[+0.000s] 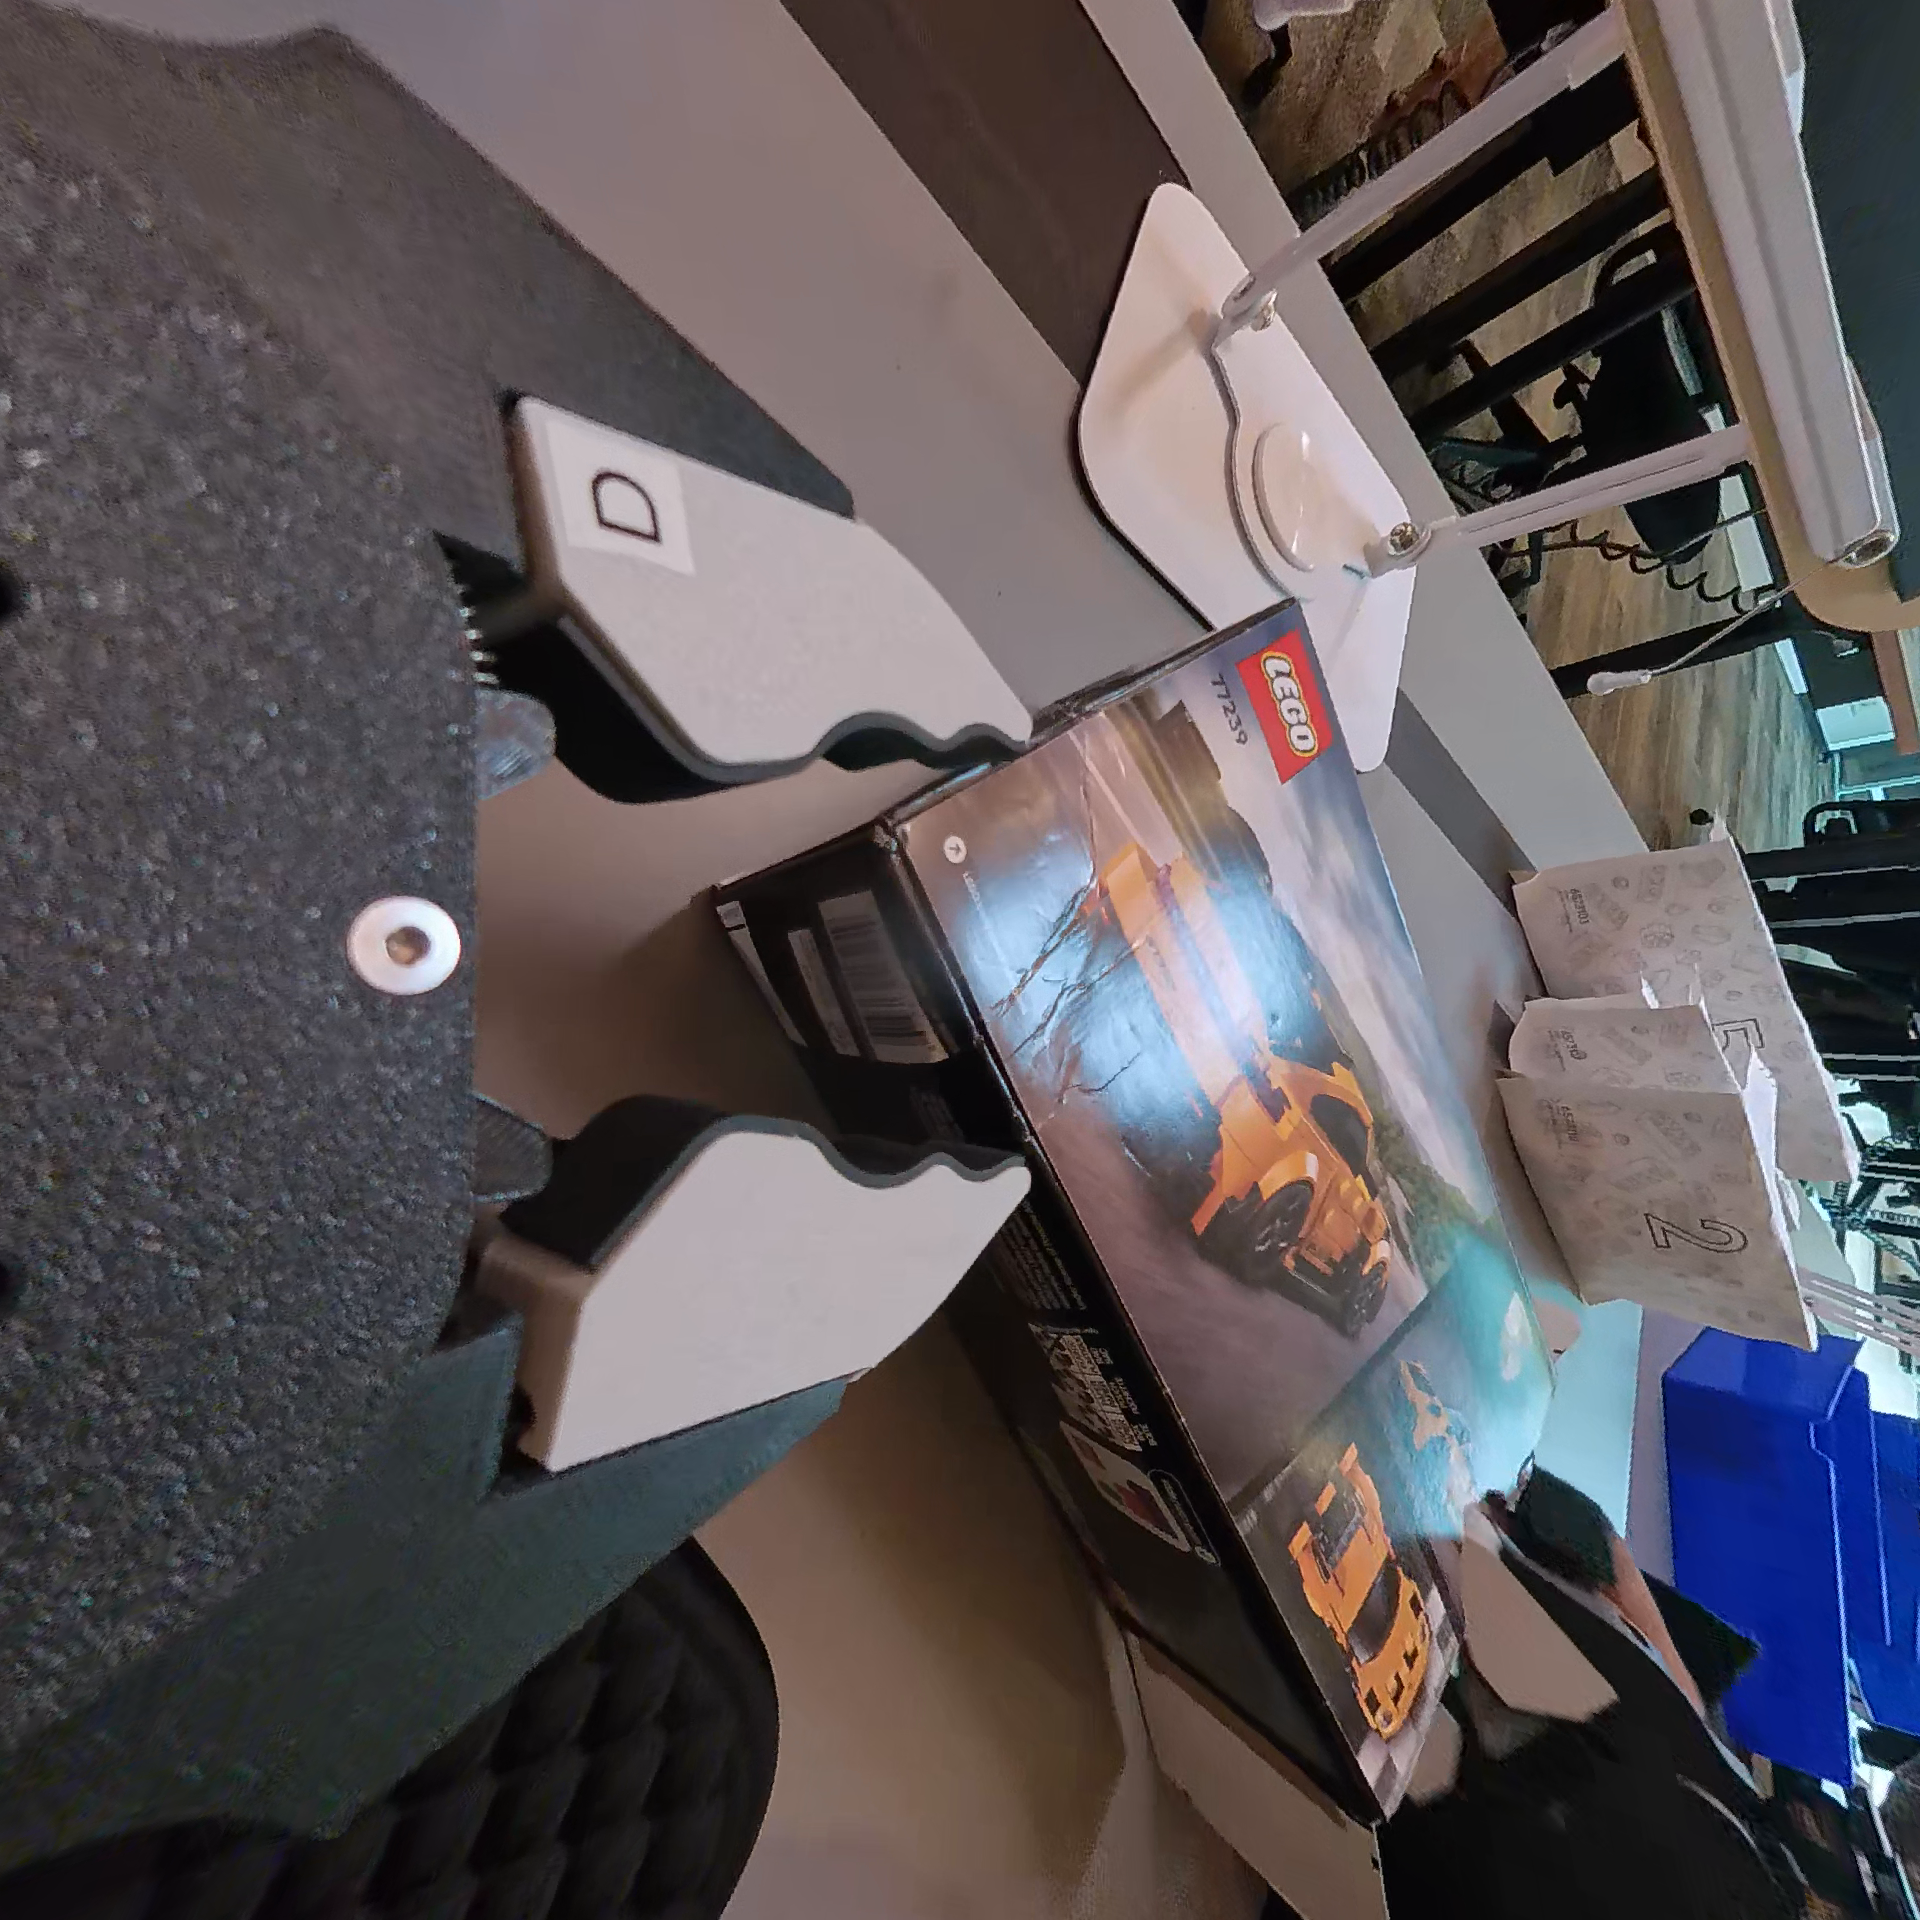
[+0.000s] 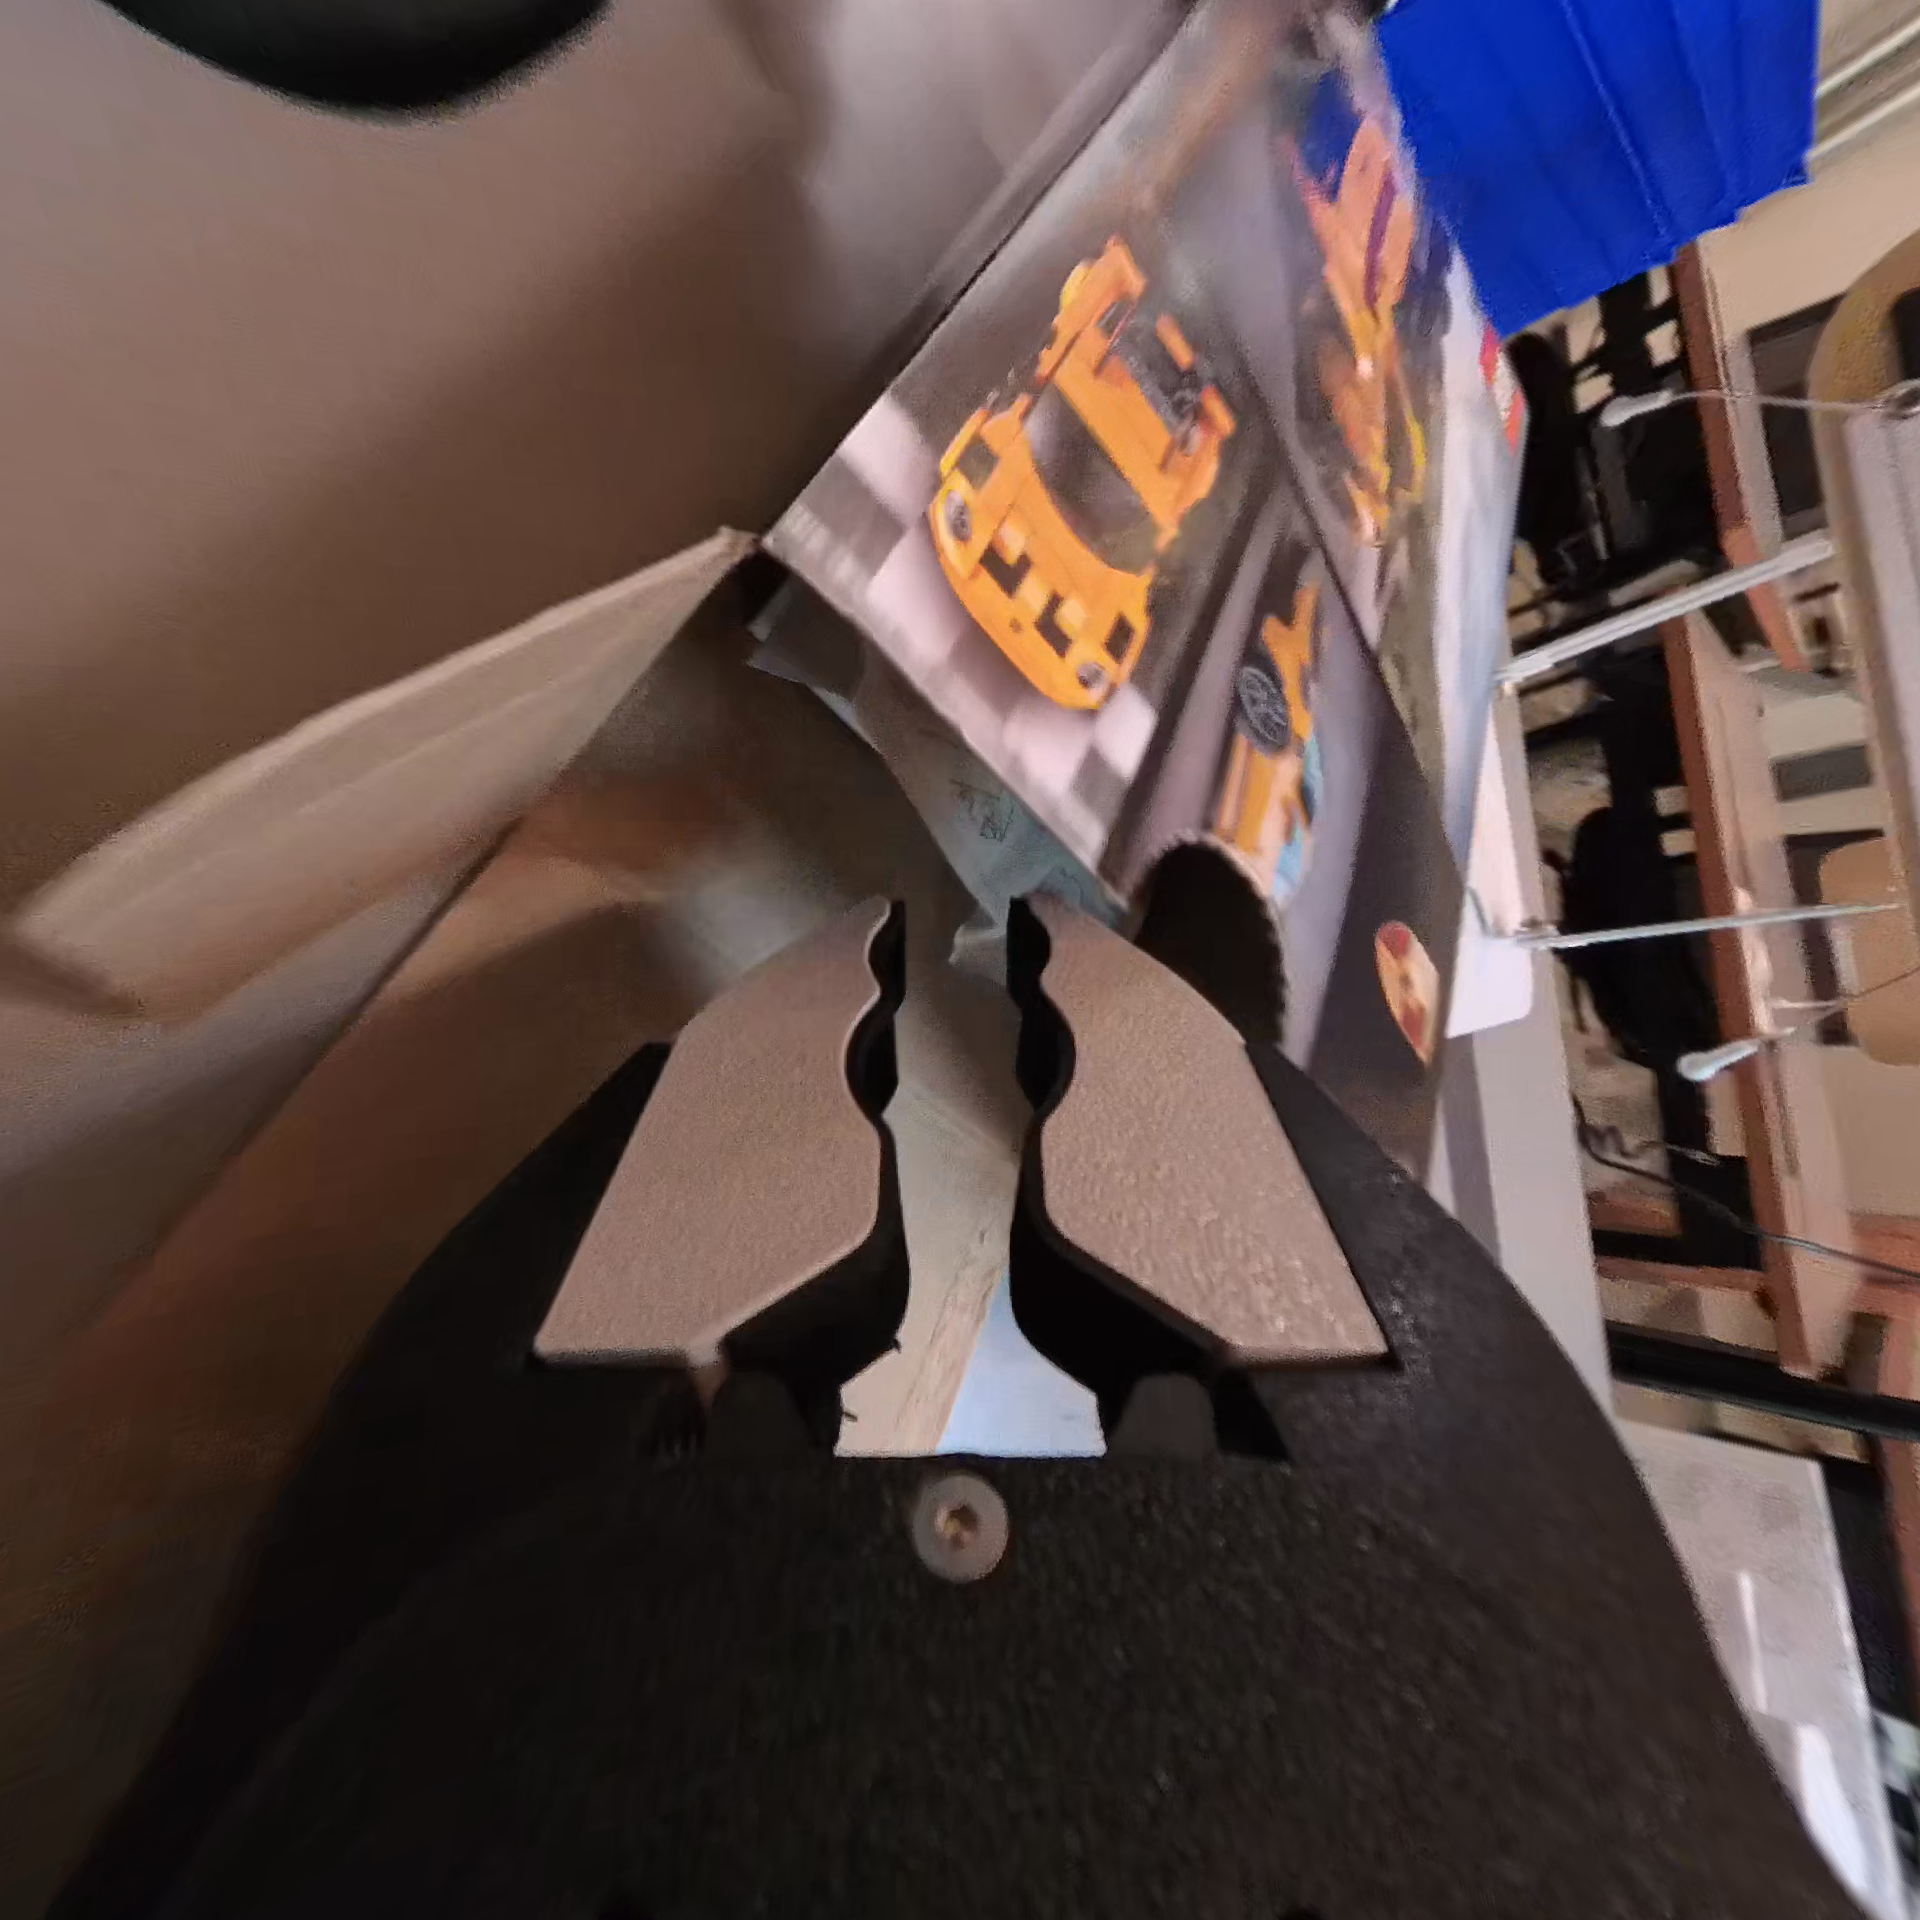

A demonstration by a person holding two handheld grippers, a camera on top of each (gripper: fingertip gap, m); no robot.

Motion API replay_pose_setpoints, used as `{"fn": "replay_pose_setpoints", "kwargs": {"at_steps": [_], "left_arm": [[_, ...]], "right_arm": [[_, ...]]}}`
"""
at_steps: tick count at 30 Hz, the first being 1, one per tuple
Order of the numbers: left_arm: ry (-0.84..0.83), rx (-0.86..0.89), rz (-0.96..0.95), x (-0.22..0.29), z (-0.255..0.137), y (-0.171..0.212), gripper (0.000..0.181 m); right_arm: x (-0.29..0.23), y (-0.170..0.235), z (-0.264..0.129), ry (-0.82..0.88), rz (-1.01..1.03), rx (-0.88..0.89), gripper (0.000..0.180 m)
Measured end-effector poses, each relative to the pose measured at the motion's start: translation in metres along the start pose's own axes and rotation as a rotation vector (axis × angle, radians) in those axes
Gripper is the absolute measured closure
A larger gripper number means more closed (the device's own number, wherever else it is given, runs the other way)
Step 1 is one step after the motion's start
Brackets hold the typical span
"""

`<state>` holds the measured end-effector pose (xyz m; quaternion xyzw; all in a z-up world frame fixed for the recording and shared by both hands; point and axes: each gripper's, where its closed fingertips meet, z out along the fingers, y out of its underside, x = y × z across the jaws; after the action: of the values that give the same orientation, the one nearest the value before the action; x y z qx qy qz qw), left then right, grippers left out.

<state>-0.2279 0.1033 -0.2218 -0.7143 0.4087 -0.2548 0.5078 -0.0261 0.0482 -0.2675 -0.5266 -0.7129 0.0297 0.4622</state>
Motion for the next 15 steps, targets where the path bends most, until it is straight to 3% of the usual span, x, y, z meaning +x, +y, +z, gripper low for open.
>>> {"fn": "replay_pose_setpoints", "kwargs": {"at_steps": [3, 6, 11, 15], "left_arm": [[-0.007, -0.001, 0.0, -0.001, 0.0, 0.0, 0.113], [-0.005, 0.006, -0.008, -0.002, -0.001, -0.001, 0.113], [-0.02, 0.007, -0.009, -0.003, -0.001, -0.002, 0.113], [-0.027, 0.012, -0.018, -0.003, -0.001, -0.002, 0.113]], "right_arm": [[0.022, -0.001, -0.045, 0.058, 0.113, 0.084, 0.161], [0.072, 0.033, -0.092, 0.203, 0.248, 0.06, 0.153], [0.149, 0.158, -0.166, 0.463, 0.469, -0.093, 0.129], [0.173, 0.251, -0.206, 0.573, 0.662, -0.153, 0.105]]}}
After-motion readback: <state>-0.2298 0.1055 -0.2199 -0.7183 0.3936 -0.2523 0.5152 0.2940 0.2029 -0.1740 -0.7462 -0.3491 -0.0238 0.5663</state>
